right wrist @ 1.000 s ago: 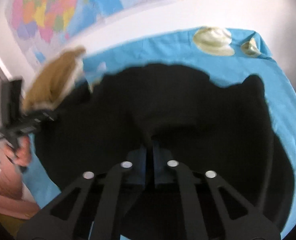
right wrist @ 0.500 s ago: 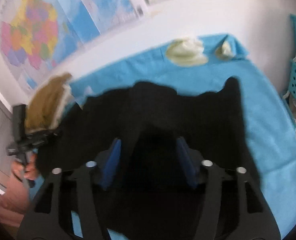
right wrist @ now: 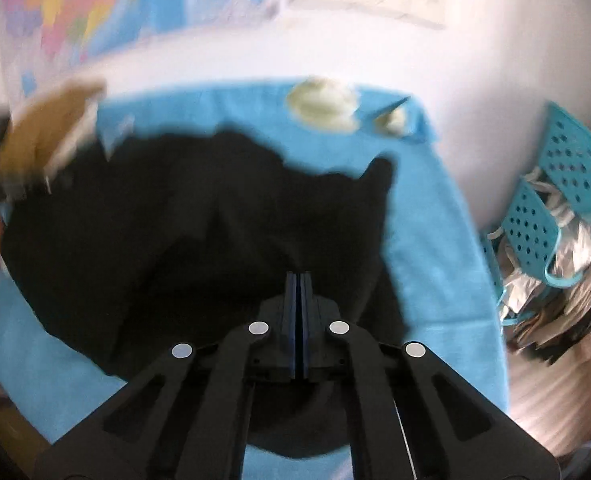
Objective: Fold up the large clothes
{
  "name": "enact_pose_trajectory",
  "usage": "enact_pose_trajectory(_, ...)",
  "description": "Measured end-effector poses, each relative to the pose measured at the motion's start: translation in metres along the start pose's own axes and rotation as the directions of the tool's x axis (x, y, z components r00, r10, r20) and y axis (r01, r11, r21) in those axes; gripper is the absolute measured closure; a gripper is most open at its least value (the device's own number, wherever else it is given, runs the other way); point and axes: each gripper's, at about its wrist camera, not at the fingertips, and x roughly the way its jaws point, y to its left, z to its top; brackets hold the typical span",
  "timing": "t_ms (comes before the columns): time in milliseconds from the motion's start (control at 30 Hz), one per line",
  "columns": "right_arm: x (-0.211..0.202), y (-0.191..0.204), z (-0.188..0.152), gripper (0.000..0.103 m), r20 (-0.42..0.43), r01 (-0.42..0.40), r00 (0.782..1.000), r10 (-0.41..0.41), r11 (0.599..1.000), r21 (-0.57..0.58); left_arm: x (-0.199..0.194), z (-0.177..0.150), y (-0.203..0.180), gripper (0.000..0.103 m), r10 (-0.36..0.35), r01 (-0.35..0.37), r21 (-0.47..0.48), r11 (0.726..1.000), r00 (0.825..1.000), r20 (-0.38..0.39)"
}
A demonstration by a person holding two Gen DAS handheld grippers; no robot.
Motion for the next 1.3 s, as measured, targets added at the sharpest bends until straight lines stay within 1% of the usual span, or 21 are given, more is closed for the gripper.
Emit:
enact_pose_trajectory(67,0.003,-0.009,-0.002,0.102,-0.005,0.022,1.000,-0.022,0.999,0.043,0.000,-0.001,0.001,0.082,-0.008,0.008,-0.005,1.000,1.000,0.003)
enact_pose_trajectory(133,0.025,-0.007,-0.009,0.101,-0.081,-0.004,0.997,0.008,0.999,0.049,0.003,-0.002,0.001,0.081,0.000,0.000,-0.005,1.000,1.000,-0.001)
enact_pose_trajectory(167,0.033,-0.004,-0.013,0.101,-0.098,0.005,0.995,0.000,0.999,0.052,0.004,-0.002,0.000,0.080,0.007,-0.007,0.002,1.000,1.000,-0.003)
enact_pose_trajectory(233,0.039,-0.002,-0.017,0.101,-0.097,0.024,0.995,-0.021,0.999,0.036,0.006,-0.004,-0.003,0.078,0.036,-0.036,0.020,0.999,0.999,-0.002)
enact_pose_trajectory(333,0.026,-0.013,-0.014,0.093,-0.083,-0.029,0.996,0.040,0.992,0.124,0.000,-0.007,-0.003,0.073,0.041,-0.041,0.006,0.999,0.999,0.003)
enact_pose_trajectory(400,0.008,-0.014,-0.013,0.079,-0.042,-0.070,0.996,0.077,0.987,0.145,-0.016,-0.010,-0.003,0.063,0.024,-0.024,-0.007,1.000,0.999,0.029)
enact_pose_trajectory(433,-0.001,-0.014,-0.015,0.072,-0.027,-0.088,0.995,0.093,0.984,0.155,-0.030,-0.015,-0.002,0.052,0.013,-0.012,-0.017,1.000,0.998,0.060)
enact_pose_trajectory(467,-0.011,-0.014,-0.016,0.053,-0.007,-0.106,0.994,0.109,0.979,0.175,-0.041,-0.019,-0.001,0.048,0.004,-0.002,-0.019,1.000,0.996,0.084)
enact_pose_trajectory(500,-0.024,-0.016,-0.019,0.043,0.021,-0.152,0.988,0.151,0.966,0.209,-0.052,-0.024,0.000,0.048,-0.009,0.012,-0.022,1.000,0.995,0.104)
enact_pose_trajectory(567,-0.036,-0.020,-0.024,0.040,0.043,-0.213,0.977,0.210,0.942,0.258,-0.076,-0.039,0.005,0.045,-0.058,0.063,-0.031,0.998,0.990,0.132)
enact_pose_trajectory(633,-0.048,-0.025,-0.035,0.034,0.057,-0.291,0.956,0.288,0.903,0.317,-0.092,-0.055,0.009,0.041,-0.076,0.083,-0.043,0.996,0.988,0.138)
enact_pose_trajectory(700,-0.051,-0.028,-0.044,0.030,0.059,-0.353,0.932,0.356,0.861,0.366,-0.106,-0.075,0.015,0.041,-0.102,0.109,-0.057,0.992,0.987,0.126)
enact_pose_trajectory(767,-0.047,-0.028,-0.060,0.026,0.043,-0.436,0.885,0.464,0.791,0.430,-0.113,-0.092,0.018,0.041,-0.165,0.173,-0.072,0.982,0.981,0.105)
enact_pose_trajectory(833,-0.041,-0.022,-0.073,0.024,0.029,-0.494,0.838,0.545,0.734,0.466,-0.115,-0.108,0.017,0.041,-0.257,0.263,-0.090,0.961,0.964,0.073)
enact_pose_trajectory(900,-0.033,-0.016,-0.082,0.021,0.012,-0.499,0.821,0.570,0.708,0.499,-0.112,-0.119,0.008,0.040,-0.298,0.300,-0.089,0.950,0.954,0.039)
enact_pose_trajectory(1000,-0.017,-0.010,-0.085,0.021,0.018,-0.511,0.799,0.601,0.662,0.549,-0.089,-0.124,-0.005,0.039,-0.352,0.347,-0.116,0.931,0.936,-0.024)
enact_pose_trajectory(1033,-0.013,-0.008,-0.085,0.020,0.017,-0.510,0.796,0.605,0.655,0.558,-0.081,-0.124,-0.008,0.038,-0.367,0.358,-0.138,0.923,0.929,-0.042)
enact_pose_trajectory(1100,-0.004,-0.006,-0.084,0.016,0.019,-0.491,0.805,0.594,0.646,0.584,-0.061,-0.125,-0.011,0.039,-0.405,0.384,-0.203,0.901,0.912,-0.073)
enact_pose_trajectory(1133,-0.002,-0.005,-0.082,0.017,0.027,-0.489,0.807,0.589,0.643,0.589,-0.054,-0.123,-0.012,0.038,-0.416,0.392,-0.221,0.893,0.906,-0.077)
enact_pose_trajectory(1233,0.001,-0.006,-0.076,0.015,0.051,-0.475,0.824,0.564,0.640,0.604,-0.042,-0.114,-0.012,0.034,-0.433,0.408,-0.263,0.874,0.901,-0.042)
enact_pose_trajectory(1300,0.005,-0.003,-0.074,0.012,0.055,-0.462,0.835,0.548,0.642,0.612,-0.037,-0.106,-0.011,0.033,-0.422,0.400,-0.296,0.868,0.906,-0.013)
